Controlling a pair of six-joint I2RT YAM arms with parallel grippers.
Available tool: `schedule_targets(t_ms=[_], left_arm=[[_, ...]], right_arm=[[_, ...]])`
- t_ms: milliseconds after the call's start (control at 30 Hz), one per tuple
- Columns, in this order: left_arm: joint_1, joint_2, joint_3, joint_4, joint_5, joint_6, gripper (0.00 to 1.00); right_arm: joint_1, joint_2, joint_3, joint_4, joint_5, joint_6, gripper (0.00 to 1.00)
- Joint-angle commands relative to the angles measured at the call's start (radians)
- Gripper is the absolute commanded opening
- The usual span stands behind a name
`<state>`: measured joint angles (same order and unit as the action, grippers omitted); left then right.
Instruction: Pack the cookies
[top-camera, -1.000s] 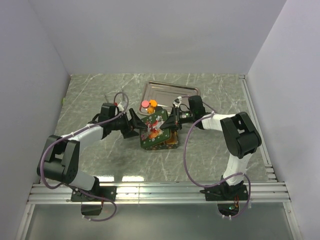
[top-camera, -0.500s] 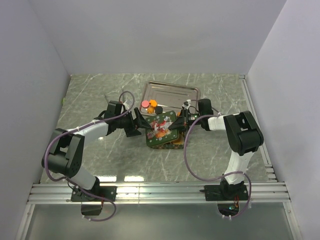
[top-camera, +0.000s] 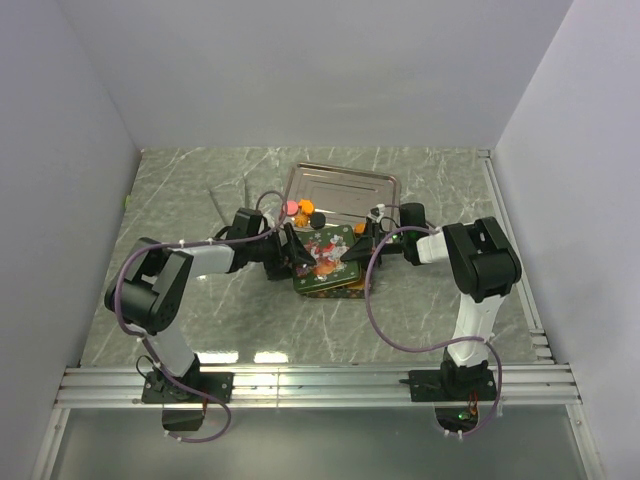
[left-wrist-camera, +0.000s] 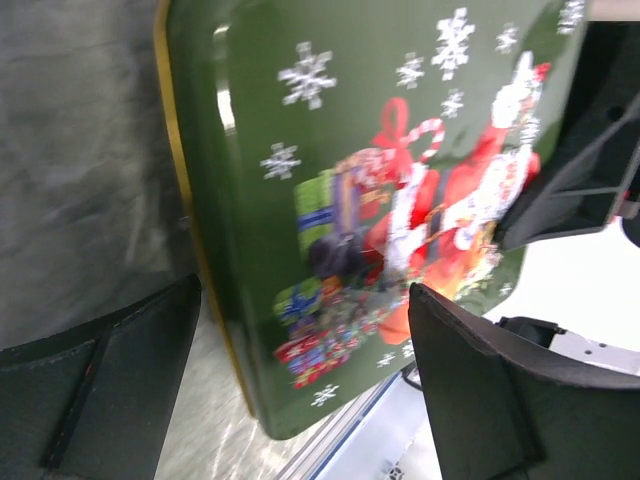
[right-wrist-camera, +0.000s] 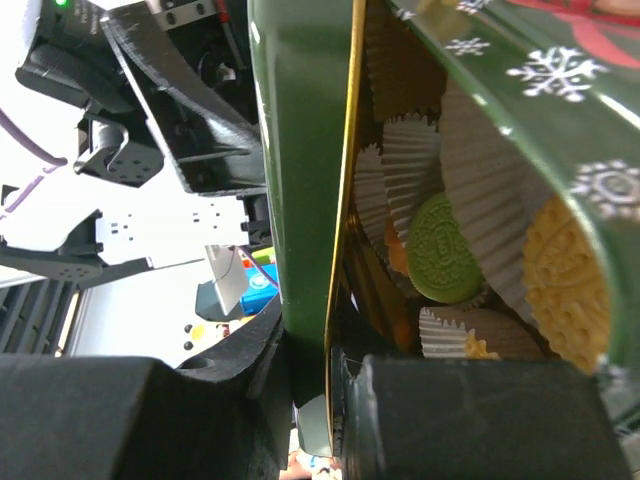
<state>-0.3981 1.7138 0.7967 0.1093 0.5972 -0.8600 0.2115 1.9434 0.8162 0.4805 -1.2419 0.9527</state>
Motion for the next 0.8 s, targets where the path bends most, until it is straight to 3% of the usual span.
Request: schedule_targets(t_ms=[0, 100, 133, 267, 433, 767], left_arm=[[-0.013, -0.017, 0.012, 0.102, 0.001, -0.036, 0.9], [-0.018, -0.04, 0.024, 0.102, -0.014, -0.039, 0.89], [-0.021, -0.043, 0.027, 0.095, -0.016, -0.04, 0.89], [-0.031, -0.04, 0.055, 0.07, -0.02, -0.031, 0.89], [-0.053, -0.031, 0.093, 0.018, -0.045, -0.001, 0.88], [-0.073, 0.006, 0.173, -0.082, -0.059, 0.073, 0.87]], right_arm=[[-0.018, 0.029, -0.006, -0.078, 0.082, 0.001, 0.0], [-0.018, 0.019, 0.012, -0.155, 0.096, -0.046, 0.13], [-0.017, 0.014, 0.021, -0.19, 0.105, -0.066, 0.24], [-0.017, 0.003, 0.107, -0.429, 0.166, -0.224, 0.42], [-0.02, -0.027, 0.158, -0.597, 0.209, -0.325, 0.47], [-0.017, -0.127, 0.205, -0.786, 0.292, -0.414, 0.48]])
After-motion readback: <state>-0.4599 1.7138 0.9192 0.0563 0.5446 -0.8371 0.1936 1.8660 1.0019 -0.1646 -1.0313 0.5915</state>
